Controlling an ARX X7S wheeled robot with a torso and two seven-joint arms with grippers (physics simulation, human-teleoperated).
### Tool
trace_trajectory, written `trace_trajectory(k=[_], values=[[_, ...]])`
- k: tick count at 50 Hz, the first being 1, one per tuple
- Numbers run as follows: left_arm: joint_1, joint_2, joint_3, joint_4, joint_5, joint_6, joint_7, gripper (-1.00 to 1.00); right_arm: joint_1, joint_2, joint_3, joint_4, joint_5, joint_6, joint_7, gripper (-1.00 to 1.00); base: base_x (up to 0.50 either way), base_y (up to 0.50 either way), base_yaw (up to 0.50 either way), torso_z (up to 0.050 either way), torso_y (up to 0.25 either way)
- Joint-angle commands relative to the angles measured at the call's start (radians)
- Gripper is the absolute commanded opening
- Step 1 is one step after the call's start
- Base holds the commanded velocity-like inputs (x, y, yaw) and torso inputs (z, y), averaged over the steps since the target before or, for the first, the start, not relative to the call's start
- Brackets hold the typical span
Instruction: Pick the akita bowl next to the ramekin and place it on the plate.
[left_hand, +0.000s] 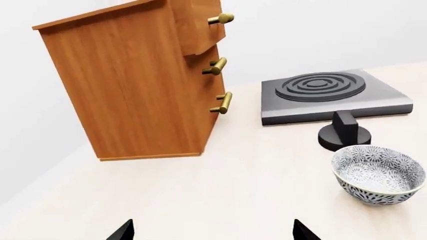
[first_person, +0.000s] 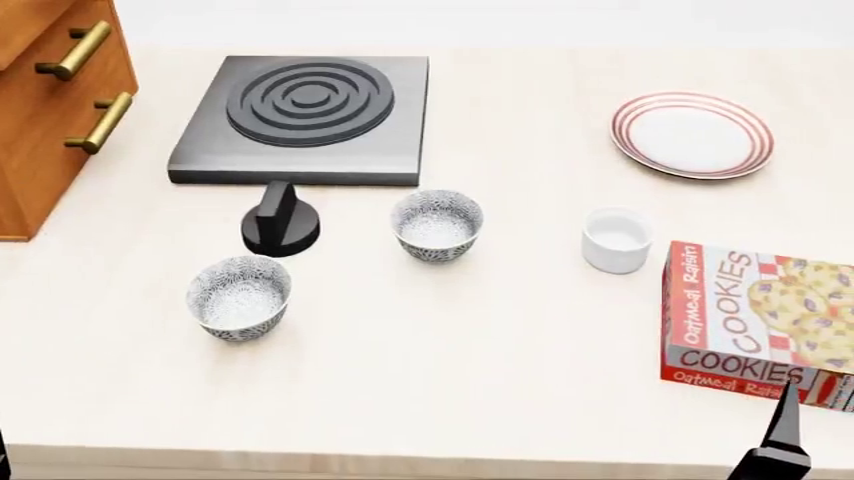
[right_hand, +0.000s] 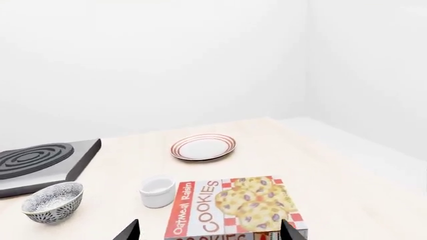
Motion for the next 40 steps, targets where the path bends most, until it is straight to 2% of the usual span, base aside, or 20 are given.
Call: trace_trajectory(k=[1,40], values=[[0.002,0.022,-0.035,0.007,-0.008,0.008,0.022,1.0,-0.001,-0.015,0.02,0.009,-0.015,-0.01,-0.015,1.0,0.0,-0.21,0.0,0.0,0.0],[0.003,0.018,-0.03,0.001,-0.018,0.011,0.011,1.0,-0.008,-0.002,0.013,0.004,0.004,-0.01,-0.001,1.0,0.0,-0.21,0.0,0.0,0.0]])
